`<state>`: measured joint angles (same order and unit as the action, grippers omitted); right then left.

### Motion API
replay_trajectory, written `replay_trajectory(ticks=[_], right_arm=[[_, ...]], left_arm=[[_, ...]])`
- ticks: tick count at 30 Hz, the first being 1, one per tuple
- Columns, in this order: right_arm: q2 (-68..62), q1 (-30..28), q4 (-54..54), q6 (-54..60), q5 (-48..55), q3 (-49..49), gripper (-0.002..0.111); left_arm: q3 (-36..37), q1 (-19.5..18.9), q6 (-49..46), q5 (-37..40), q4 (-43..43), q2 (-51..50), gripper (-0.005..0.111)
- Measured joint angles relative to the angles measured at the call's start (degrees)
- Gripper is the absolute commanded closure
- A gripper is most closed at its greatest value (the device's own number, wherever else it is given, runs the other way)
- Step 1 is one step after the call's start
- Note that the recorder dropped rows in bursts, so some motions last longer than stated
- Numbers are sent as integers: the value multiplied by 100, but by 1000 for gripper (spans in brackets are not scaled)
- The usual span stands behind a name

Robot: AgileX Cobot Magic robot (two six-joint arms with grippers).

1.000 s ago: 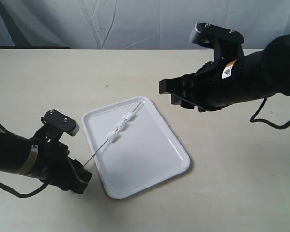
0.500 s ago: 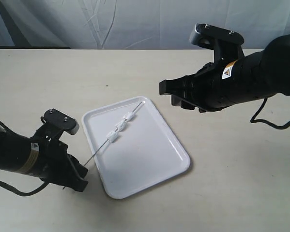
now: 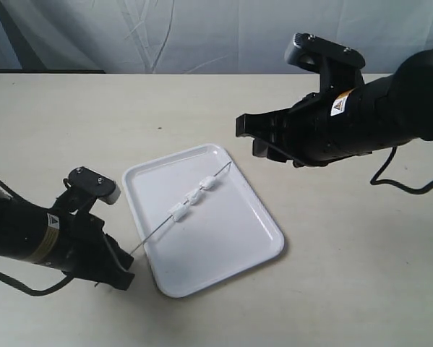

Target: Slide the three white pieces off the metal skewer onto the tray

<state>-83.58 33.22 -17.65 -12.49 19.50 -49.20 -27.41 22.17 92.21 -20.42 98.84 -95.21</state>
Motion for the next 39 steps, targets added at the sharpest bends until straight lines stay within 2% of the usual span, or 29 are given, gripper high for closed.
replay_trajectory(ticks=[4, 9, 12, 16, 24, 28, 32, 39], right_arm=[[-15, 0, -179, 1, -39, 0, 70], [-191, 0, -451, 184, -28, 0, 57], [-380, 0, -1150, 731, 53, 0, 57], [-625, 0, -2554, 2028, 126, 0, 57], [-1003, 0, -6409, 5264, 570, 0, 57], [-1377, 0, -7815, 6321, 903, 0, 57], [-1623, 5, -8157, 6838, 966, -24, 57], [-1684, 5, -8216, 6969, 1146, -504, 57]], left_arm=[[14, 0, 696, -12, 46, 57, 107], [50, 0, 1050, -122, 97, 420, 107], [73, 0, 1261, -259, 97, 797, 107], [267, 9, 1559, -322, 97, 1306, 107], [802, 9, 2075, -670, 101, 2250, 107], [1118, 9, 2358, -815, 112, 2902, 107], [1389, 9, 2586, -925, 112, 3623, 107], [1600, 9, 2746, -1156, 123, 3830, 107]])
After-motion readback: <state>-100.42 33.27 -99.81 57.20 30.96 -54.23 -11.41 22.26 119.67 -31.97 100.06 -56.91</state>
